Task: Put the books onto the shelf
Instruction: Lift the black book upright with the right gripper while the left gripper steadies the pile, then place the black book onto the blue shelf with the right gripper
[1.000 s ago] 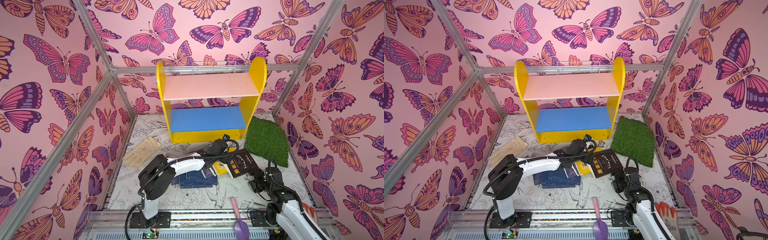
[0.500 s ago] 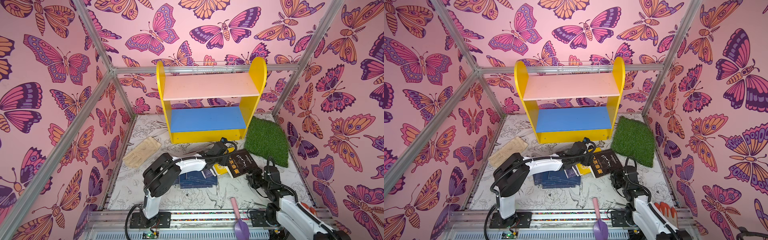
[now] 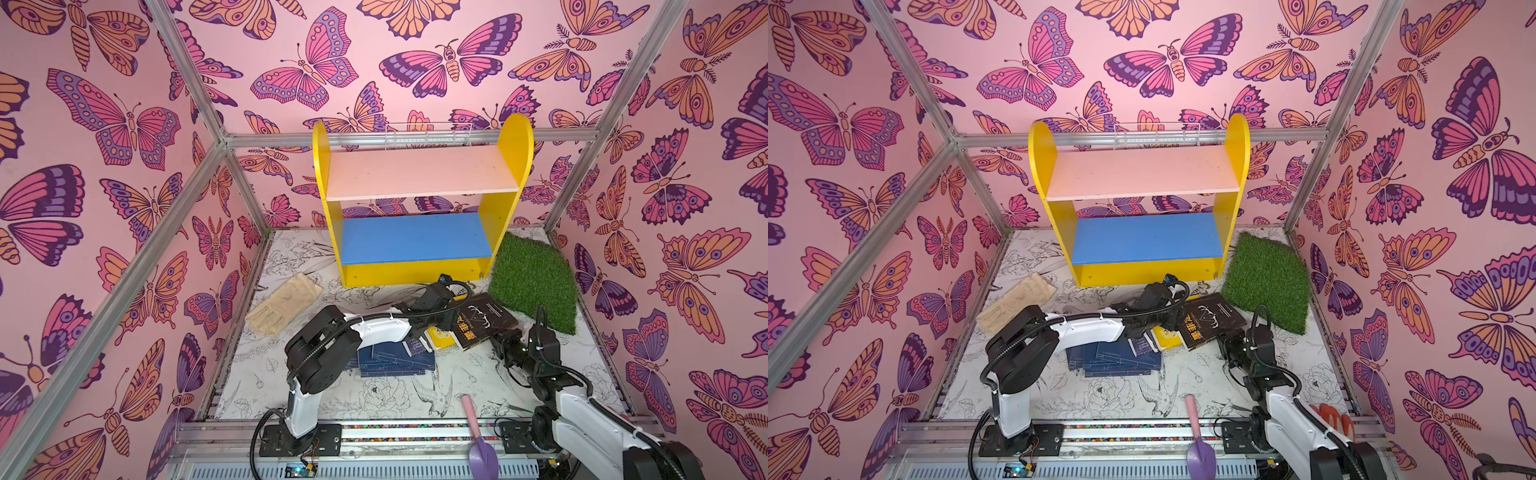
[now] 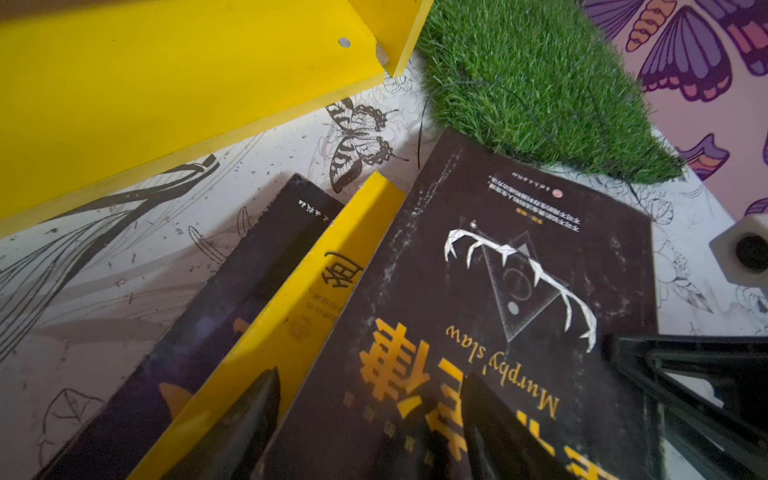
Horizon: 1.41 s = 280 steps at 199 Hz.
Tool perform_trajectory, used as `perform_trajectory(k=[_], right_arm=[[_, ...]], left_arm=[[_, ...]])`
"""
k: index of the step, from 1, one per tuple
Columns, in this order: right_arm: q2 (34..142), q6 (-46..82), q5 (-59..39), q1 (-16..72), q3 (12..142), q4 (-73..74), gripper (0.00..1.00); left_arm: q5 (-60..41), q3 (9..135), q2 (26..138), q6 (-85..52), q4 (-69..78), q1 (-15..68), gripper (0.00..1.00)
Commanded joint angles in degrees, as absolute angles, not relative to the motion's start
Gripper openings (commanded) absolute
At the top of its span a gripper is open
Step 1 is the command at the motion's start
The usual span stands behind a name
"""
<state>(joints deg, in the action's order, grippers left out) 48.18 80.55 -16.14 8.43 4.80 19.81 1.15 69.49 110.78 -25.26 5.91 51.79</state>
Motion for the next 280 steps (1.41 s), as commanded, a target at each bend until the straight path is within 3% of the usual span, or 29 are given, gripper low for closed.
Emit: perform_trajectory(k=[1, 7, 58, 112, 146, 157, 204, 280], right_arm=[[43.8, 78.9, -15.6, 9.1, 6.7, 19.1, 0.04], [42.4, 78.4, -15.3, 9.1, 6.9, 17.3, 0.0], [32.8, 70.6, -17.2, 9.2, 10.1, 5.3, 0.0], [35.1, 63.9, -23.3, 14.1, 21.0, 7.8, 0.0], [44.0, 61.5, -21.3, 21.3, 29.7, 13.8, 0.0], [48.5, 61.5, -20.3, 22.7, 32.7, 16.9, 0.0], [68.9, 62.6, -16.2, 23.2, 46.1, 32.2, 0.0], [91.8, 72.9, 6.7, 22.4, 55.4, 50.6, 0.0]], left_arm=[[-5.3, 65.1, 109.9, -34.0, 4.7, 48.8, 0.73], [-5.8, 64.2, 109.1, -35.0, 6.1, 48.1, 0.74], [-0.1, 57.4, 96.1, -38.6, 7.8, 44.4, 0.88], [5.7, 43.4, 78.8, -50.1, 2.8, 35.5, 0.93], [10.0, 37.3, 70.9, -50.8, -0.8, 34.0, 0.93], [11.8, 35.3, 68.9, -51.5, -1.0, 34.1, 0.99], [12.9, 31.5, 63.9, -55.8, -2.6, 34.3, 0.99], [9.0, 33.1, 65.0, -53.5, -5.1, 35.0, 0.99]])
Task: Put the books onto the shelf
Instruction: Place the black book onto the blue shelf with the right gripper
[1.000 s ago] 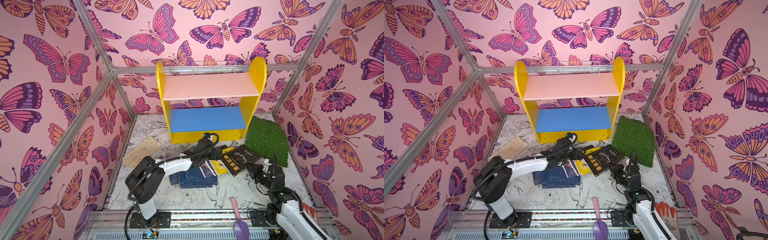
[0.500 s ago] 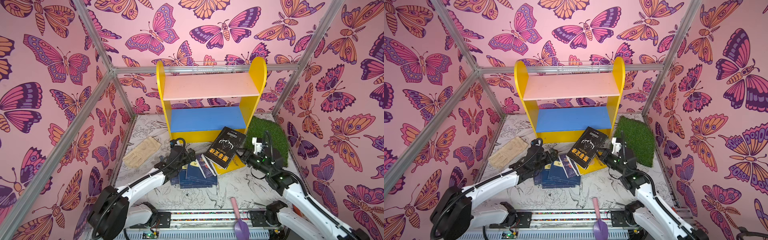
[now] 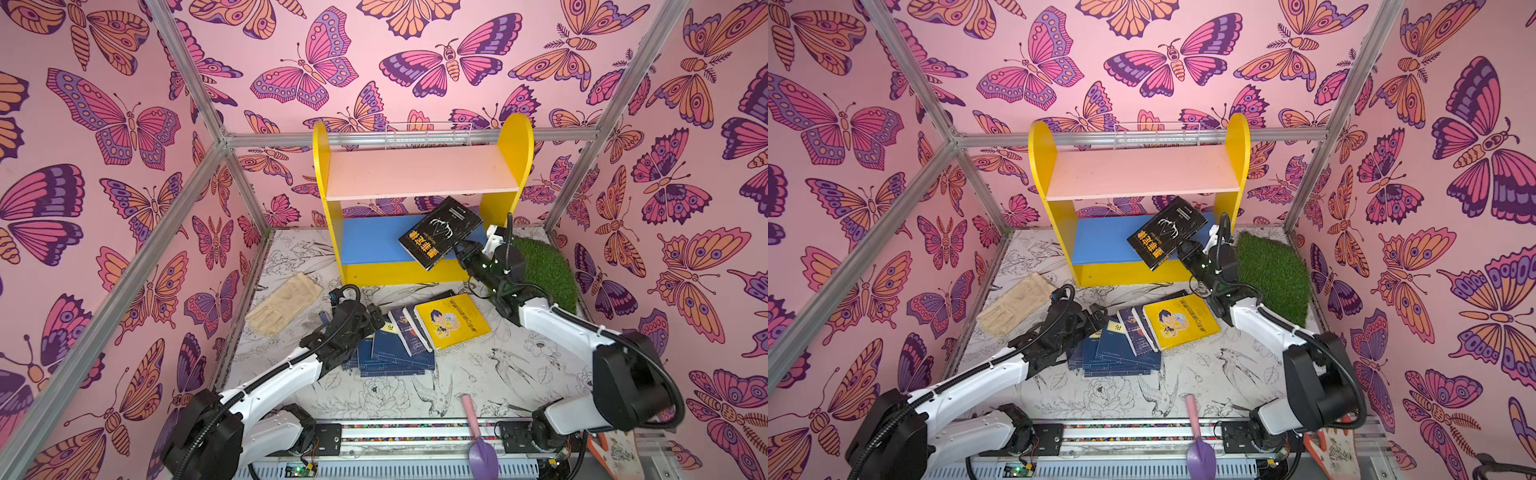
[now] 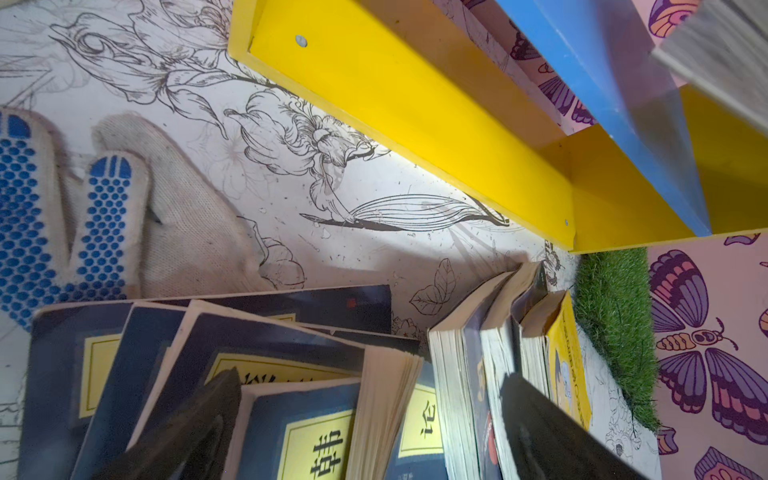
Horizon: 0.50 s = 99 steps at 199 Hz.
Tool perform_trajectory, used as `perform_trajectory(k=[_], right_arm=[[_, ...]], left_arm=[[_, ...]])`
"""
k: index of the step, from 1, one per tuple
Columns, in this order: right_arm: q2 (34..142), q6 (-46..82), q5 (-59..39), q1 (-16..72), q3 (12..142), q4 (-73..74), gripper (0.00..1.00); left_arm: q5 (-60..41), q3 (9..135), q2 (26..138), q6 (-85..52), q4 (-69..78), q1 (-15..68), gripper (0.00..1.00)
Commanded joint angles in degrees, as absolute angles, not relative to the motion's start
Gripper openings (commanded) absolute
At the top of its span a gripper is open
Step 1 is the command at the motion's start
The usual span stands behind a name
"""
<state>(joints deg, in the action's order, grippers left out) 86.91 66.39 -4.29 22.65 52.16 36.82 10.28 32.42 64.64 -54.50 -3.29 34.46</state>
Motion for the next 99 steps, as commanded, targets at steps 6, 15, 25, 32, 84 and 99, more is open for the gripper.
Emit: perform_trajectory(k=[6, 15, 25, 32, 84, 99], right_arm=[[93.3, 74.0, 8.7, 22.6, 55.8, 51.0, 0.0], [94.6, 75.3, 11.8, 23.0, 56.0, 51.5, 0.0], [96.0, 75.5, 17.2, 24.1, 56.3, 52.2, 0.0], [96.4, 75.7, 19.9, 24.7, 56.5, 51.6, 0.0], [96.2, 86.7, 34.1, 26.4, 58.2, 32.6, 0.0], [96.0, 90.0, 35.1, 26.4, 57.9, 29.2, 0.0]], left_arm=[[8.8, 33.1, 65.0, -53.2, -5.3, 35.0, 0.99], [8.8, 33.1, 65.0, -53.0, -5.4, 35.0, 0.99], [8.7, 33.2, 65.1, -52.8, -5.6, 35.1, 0.99], [8.6, 33.2, 65.1, -52.6, -5.6, 35.1, 0.99], [8.3, 33.9, 66.0, -51.6, -6.5, 35.1, 0.99], [8.3, 34.2, 66.4, -51.4, -6.5, 35.1, 0.99]])
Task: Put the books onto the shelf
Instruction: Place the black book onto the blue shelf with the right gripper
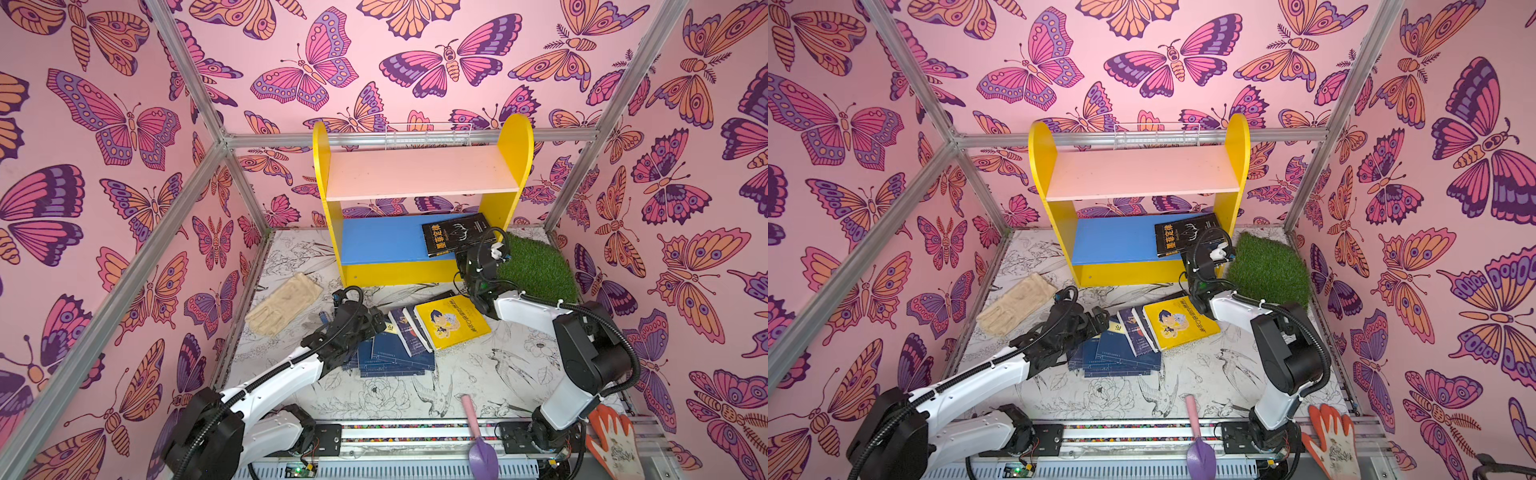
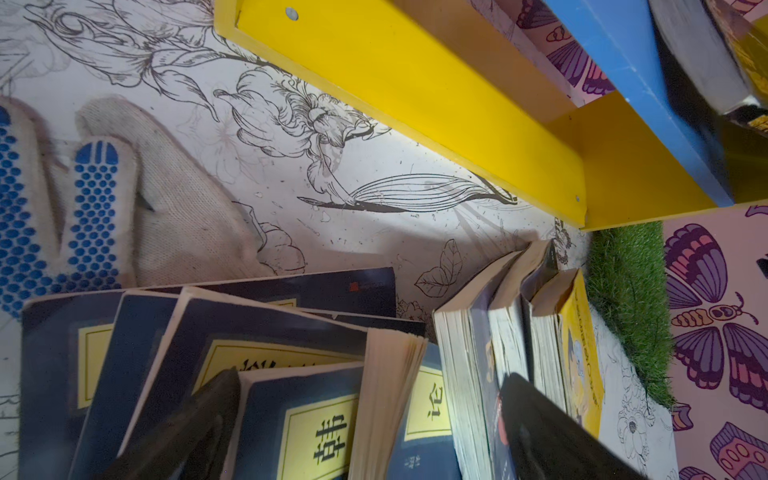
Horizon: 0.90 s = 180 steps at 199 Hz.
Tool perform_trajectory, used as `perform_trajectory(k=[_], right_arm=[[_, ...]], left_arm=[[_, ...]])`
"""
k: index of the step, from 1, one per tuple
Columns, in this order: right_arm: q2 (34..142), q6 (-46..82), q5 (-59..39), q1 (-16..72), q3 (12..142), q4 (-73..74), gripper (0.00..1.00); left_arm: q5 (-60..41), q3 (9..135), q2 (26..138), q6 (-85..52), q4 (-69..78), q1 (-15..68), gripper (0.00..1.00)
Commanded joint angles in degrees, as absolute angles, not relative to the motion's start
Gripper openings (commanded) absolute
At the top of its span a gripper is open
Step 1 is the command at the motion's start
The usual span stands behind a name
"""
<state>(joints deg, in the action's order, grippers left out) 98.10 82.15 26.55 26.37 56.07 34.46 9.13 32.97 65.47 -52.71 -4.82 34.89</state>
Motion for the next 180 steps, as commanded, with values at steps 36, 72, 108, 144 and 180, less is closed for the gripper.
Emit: perform_trajectory(k=[36, 72, 108, 144, 180], right_arm=[[97.1, 94.4, 32.7, 26.3, 57.1, 28.0, 0.43], [95.9, 91.4, 28.1, 25.4, 57.6, 23.4, 0.75], [92.6, 84.1, 23.8, 24.7, 58.7, 15.6, 0.76], [87.9, 69.6, 15.6, 24.6, 61.0, 6.3, 0.73], [86.1, 62.9, 10.4, 24.6, 60.7, -0.1, 0.16]], left_arm=[[7.8, 35.0, 67.6, -51.2, -6.5, 35.1, 0.99], [7.1, 35.7, 68.0, -51.2, -6.6, 35.2, 0.99], [7.2, 35.8, 68.1, -51.2, -6.8, 35.3, 0.99], [6.9, 36.2, 69.5, -51.6, -6.9, 35.5, 0.99], [6.5, 37.0, 71.5, -51.7, -6.9, 35.7, 0.99]])
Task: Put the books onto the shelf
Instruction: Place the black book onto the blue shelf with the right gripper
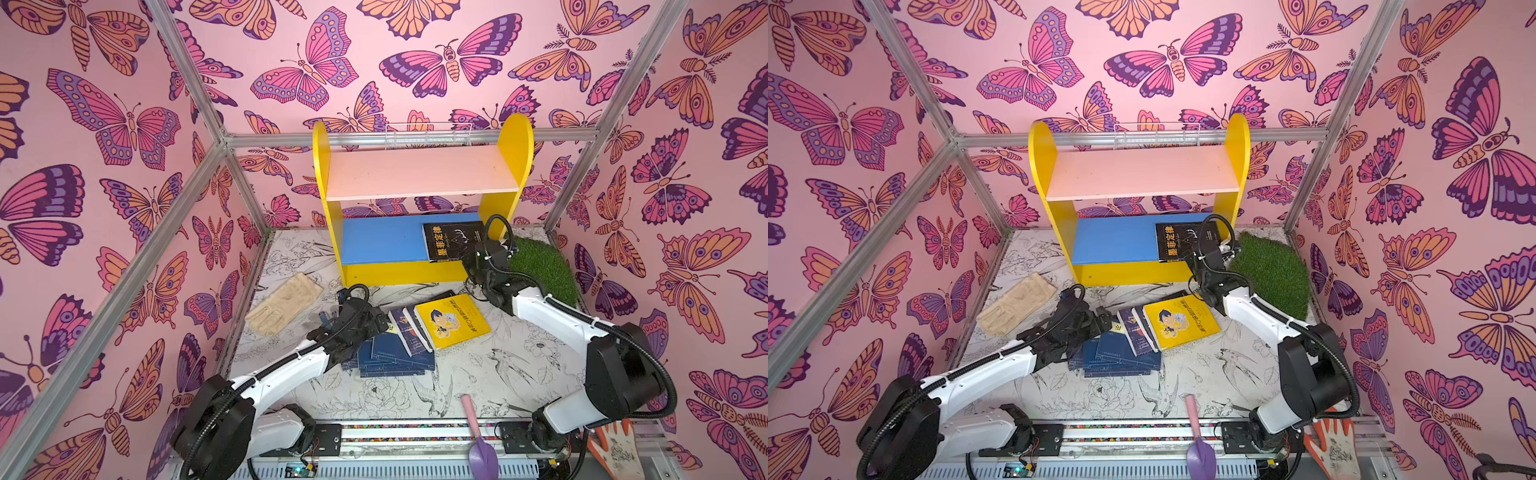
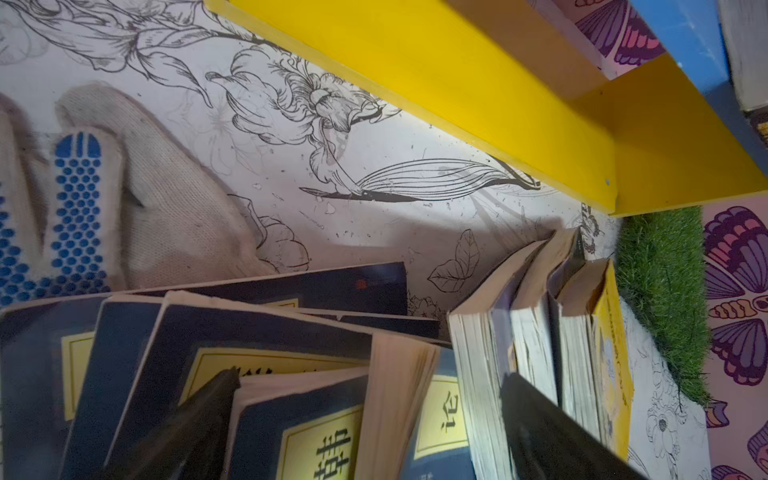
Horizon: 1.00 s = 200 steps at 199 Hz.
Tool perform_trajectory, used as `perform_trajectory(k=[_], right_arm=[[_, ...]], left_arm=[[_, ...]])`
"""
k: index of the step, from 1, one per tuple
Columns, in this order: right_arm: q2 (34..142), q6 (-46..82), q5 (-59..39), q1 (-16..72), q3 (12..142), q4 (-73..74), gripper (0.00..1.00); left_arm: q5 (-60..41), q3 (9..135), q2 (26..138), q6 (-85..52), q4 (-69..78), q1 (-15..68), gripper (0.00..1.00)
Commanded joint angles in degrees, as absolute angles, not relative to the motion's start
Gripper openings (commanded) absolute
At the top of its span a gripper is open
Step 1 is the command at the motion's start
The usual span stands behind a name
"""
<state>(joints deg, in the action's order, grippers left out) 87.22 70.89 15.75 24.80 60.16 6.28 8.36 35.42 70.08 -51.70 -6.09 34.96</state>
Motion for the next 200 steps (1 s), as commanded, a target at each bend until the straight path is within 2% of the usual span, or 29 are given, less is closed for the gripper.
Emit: perform_trajectory(k=[1, 12, 22, 60, 142, 200], right_arm=[[86.1, 62.9, 10.4, 24.7, 60.6, -0.1, 0.15], [86.7, 63.4, 9.3, 24.6, 60.5, -0.4, 0.04], [87.7, 63.7, 8.3, 24.7, 60.5, 0.1, 0.0], [93.7, 64.9, 5.0, 24.7, 63.8, 1.8, 0.0], [99.9, 63.1, 7.1, 23.9, 71.2, -0.1, 0.0], [98.4, 62.8, 11.5, 22.6, 70.4, -3.0, 0.0]], left_arm=[[6.5, 37.0, 71.5, -51.8, -6.9, 35.7, 0.99], [6.6, 37.3, 72.1, -51.9, -6.9, 35.9, 0.99], [6.7, 37.8, 72.3, -51.9, -6.9, 36.1, 0.99], [7.1, 38.4, 74.3, -51.7, -7.3, 36.9, 0.99], [11.3, 38.6, 70.3, -50.6, -11.6, 37.1, 0.99], [13.8, 39.4, 68.1, -48.0, -14.2, 37.1, 0.99]])
